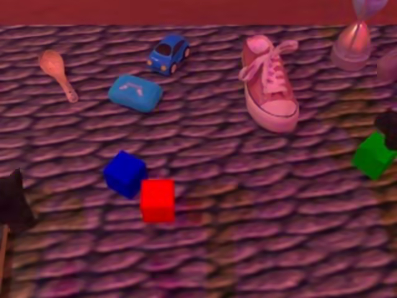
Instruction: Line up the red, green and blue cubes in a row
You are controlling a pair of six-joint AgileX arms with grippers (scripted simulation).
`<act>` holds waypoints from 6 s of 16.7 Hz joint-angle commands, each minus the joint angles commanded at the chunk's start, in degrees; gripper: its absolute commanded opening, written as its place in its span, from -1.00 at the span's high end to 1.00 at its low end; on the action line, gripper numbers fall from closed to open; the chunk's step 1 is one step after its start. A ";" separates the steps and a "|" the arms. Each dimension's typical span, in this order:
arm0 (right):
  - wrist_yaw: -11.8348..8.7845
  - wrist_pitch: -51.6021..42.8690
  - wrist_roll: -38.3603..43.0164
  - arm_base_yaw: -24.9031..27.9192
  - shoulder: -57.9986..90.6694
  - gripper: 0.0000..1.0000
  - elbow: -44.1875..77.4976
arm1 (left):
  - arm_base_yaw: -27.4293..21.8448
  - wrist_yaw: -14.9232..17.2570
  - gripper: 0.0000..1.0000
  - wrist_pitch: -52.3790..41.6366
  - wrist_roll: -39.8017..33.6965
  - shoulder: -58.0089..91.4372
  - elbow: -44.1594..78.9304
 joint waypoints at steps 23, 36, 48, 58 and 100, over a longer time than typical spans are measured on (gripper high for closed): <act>0.11 4.49 -6.38 1.20 26.46 -1.00 8.52 | 4.15 1.12 -1.00 14.90 11.84 -20.25 -12.54; 0.11 4.67 -6.38 1.20 26.56 0.36 8.38 | 4.15 1.12 -1.00 14.90 11.84 -20.25 -12.54; 0.11 4.67 -6.38 1.20 26.56 1.00 8.38 | 4.15 1.12 -1.00 14.90 11.84 -20.25 -12.54; 0.05 -8.98 -6.42 1.54 21.54 1.00 16.94 | 4.15 1.12 -1.00 14.90 11.84 -20.25 -12.54; 0.20 -3.09 73.22 38.07 30.45 1.00 20.20 | 4.15 1.12 -1.00 14.90 11.84 -20.25 -12.54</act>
